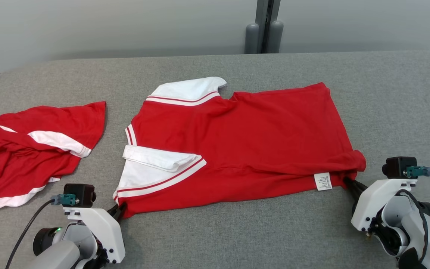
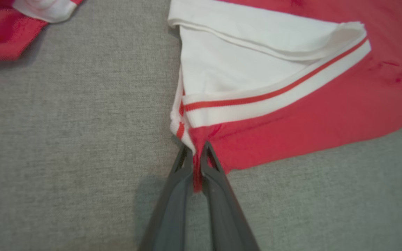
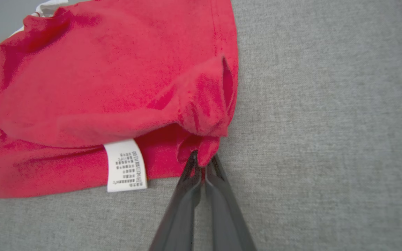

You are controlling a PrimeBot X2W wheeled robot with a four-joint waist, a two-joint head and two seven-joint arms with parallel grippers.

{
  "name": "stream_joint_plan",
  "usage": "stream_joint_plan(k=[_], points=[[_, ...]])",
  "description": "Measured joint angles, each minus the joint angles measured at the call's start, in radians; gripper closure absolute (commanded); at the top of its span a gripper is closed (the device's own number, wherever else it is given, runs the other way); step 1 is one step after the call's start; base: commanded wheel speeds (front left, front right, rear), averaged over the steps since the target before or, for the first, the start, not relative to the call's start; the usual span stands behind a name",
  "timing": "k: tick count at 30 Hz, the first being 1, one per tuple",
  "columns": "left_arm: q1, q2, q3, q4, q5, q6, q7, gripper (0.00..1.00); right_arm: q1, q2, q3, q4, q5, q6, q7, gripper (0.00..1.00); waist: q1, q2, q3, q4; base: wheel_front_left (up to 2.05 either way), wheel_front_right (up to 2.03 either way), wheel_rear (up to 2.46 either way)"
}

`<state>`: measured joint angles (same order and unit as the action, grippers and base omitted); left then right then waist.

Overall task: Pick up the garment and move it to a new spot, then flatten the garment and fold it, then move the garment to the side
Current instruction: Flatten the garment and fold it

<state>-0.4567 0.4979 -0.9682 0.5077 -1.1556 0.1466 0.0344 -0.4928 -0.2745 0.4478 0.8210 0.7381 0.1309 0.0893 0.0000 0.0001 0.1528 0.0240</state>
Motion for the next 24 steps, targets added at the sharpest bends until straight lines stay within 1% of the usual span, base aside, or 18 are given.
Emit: stream_joint_plan(k=[4, 8, 11, 15, 18, 24], points=[[0.004, 0.01, 0.001, -0.01, -0.002, -0.002, -0.008, 1.0, 0.003, -0.011, 0.01, -0.005, 0.03, 0.0, -0.001, 1.0, 0.0, 0.0, -0.021, 0.002, 0.0, 0.0, 0.0], [0.026, 0.039, -0.003, -0.059, -0.007, -0.002, 0.007, 1.0, 0.022, -0.033, 0.011, -0.034, 0.081, 0.0, 0.026, 1.0, 0.0, 0.0, -0.049, 0.006, 0.0, 0.0, 0.0], [0.049, 0.073, -0.015, -0.114, -0.006, 0.005, 0.029, 1.0, 0.058, -0.063, 0.014, -0.063, 0.117, 0.0, 0.071, 1.0, 0.0, 0.0, -0.072, 0.01, 0.0, 0.0, 0.0], [0.089, 0.121, -0.029, -0.204, -0.007, 0.037, 0.06, 1.0, 0.117, -0.1, 0.01, -0.119, 0.159, 0.0, 0.136, 1.0, 0.0, 0.0, -0.1, 0.013, 0.0, 0.0, 0.0], [0.12, 0.157, -0.042, -0.272, -0.008, 0.069, 0.091, 1.0, 0.175, -0.122, 0.004, -0.173, 0.18, 0.0, 0.187, 1.0, 0.0, 0.0, -0.113, 0.013, 0.0, 0.0, 0.0], [0.179, 0.229, -0.047, -0.4, -0.018, 0.138, 0.115, 1.0, 0.286, -0.163, -0.05, -0.297, 0.176, 0.0, 0.245, 1.0, 0.0, 0.0, -0.117, 0.005, 0.0, 0.0, 0.0]])
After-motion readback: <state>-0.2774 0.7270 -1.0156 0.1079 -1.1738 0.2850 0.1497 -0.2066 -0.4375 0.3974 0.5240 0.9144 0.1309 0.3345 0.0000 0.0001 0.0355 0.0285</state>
